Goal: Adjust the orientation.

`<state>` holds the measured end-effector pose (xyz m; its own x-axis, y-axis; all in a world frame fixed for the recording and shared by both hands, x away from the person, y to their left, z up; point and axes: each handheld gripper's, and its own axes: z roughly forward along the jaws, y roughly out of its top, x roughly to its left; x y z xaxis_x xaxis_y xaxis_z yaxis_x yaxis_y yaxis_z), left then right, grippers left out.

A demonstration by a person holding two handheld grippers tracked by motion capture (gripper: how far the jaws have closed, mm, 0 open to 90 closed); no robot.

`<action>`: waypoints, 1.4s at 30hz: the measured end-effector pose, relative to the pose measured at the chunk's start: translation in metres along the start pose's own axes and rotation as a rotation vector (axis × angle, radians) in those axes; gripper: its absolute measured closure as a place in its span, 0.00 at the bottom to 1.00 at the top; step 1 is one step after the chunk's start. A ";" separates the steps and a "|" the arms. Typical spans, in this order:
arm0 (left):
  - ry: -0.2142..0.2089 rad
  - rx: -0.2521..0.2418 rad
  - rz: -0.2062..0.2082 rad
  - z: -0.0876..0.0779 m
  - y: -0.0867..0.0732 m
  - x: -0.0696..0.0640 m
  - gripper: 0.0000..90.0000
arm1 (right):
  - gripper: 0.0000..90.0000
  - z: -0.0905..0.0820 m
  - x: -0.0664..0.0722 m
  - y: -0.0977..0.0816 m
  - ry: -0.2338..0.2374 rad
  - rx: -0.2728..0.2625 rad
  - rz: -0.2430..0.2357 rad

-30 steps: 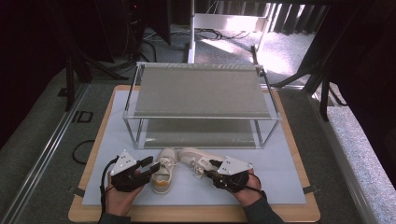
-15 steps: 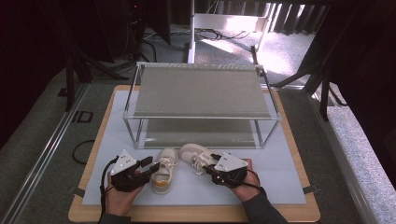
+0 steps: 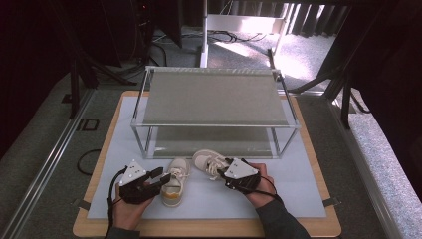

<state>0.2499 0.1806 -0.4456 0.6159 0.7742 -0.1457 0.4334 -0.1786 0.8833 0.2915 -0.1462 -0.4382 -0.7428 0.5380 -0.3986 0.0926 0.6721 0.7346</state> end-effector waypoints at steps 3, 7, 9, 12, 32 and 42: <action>0.001 0.000 0.001 -0.001 0.000 0.000 0.65 | 0.66 0.000 -0.002 0.001 0.005 0.006 0.019; 0.004 -0.013 -0.001 -0.002 0.001 0.000 0.65 | 0.67 0.001 -0.006 0.002 0.018 0.000 0.060; 0.004 -0.013 0.000 -0.003 0.001 0.001 0.65 | 0.69 0.001 -0.008 0.002 0.024 0.002 0.079; 0.004 -0.011 -0.002 -0.002 0.000 0.000 0.65 | 0.83 0.001 -0.011 0.002 0.021 0.006 0.109; 0.008 0.014 0.006 0.005 -0.002 -0.002 0.58 | 0.75 -0.003 -0.025 -0.010 0.102 -0.018 0.238; 0.013 0.069 0.011 0.017 -0.004 -0.001 0.56 | 0.68 0.018 -0.024 -0.012 0.144 0.039 0.265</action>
<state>0.2586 0.1700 -0.4562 0.6126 0.7797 -0.1300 0.4715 -0.2284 0.8517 0.3199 -0.1579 -0.4472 -0.7755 0.6214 -0.1114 0.3191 0.5381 0.7801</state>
